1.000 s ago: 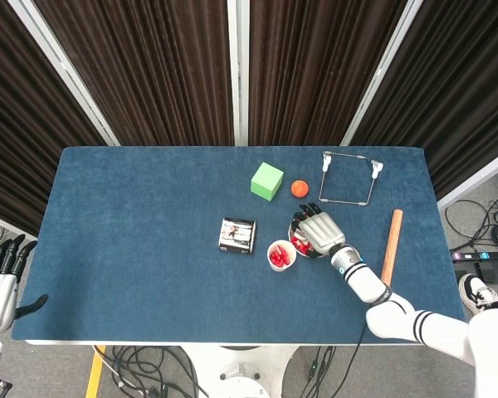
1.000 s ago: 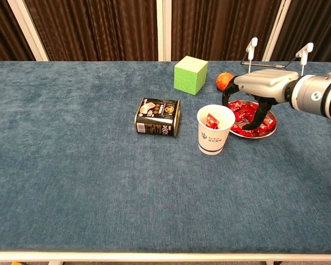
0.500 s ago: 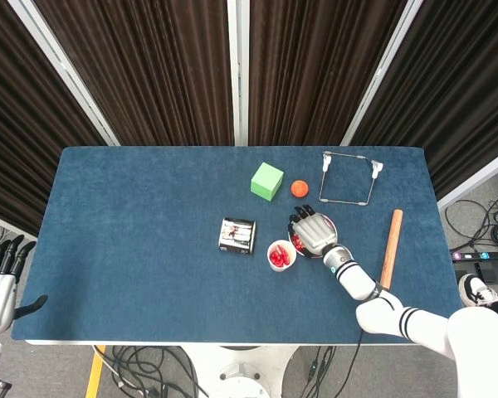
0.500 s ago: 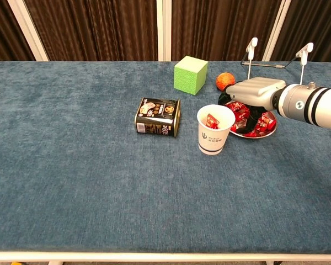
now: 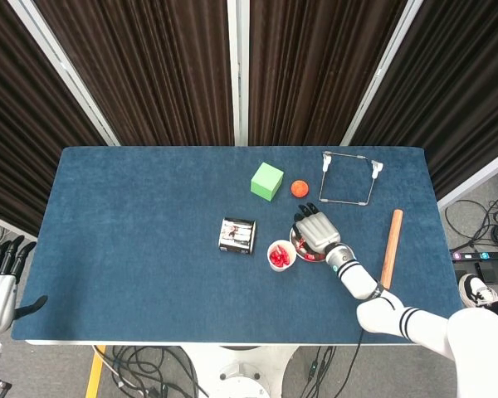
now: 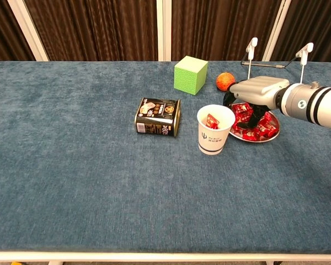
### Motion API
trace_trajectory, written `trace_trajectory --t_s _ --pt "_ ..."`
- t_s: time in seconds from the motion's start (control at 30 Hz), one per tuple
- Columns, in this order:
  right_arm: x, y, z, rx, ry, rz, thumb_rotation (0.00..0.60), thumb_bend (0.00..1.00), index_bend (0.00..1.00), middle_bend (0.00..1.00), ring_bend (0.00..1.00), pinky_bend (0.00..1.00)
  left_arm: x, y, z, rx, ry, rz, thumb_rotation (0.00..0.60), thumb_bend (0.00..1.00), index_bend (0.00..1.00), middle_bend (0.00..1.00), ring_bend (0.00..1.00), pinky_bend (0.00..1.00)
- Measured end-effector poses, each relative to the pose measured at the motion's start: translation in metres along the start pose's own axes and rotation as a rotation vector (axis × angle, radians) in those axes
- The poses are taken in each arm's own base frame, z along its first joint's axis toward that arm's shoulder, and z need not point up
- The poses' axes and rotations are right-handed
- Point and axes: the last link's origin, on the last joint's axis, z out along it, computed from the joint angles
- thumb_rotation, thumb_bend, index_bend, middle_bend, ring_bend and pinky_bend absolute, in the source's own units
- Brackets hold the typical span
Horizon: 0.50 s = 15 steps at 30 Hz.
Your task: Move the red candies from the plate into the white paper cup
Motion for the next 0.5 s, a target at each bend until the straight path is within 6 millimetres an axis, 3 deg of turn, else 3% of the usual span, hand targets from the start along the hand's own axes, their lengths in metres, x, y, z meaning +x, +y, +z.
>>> trace_trajectory --t_s 0.3,0.5 --pt "0.031 0.008 -0.019 0.018 0.107 0.047 0.600 0.36 0.58 0.23 0.00 0.00 0.002 0.000 0.000 0.000 0.006 0.003 0.600 0.00 0.16 0.14 0.08 0.09" --pt "0.060 -0.005 -0.047 0.113 0.196 0.131 0.600 0.36 0.58 0.23 0.00 0.00 0.004 0.002 0.000 -0.008 0.013 0.004 0.600 0.00 0.16 0.14 0.08 0.09"
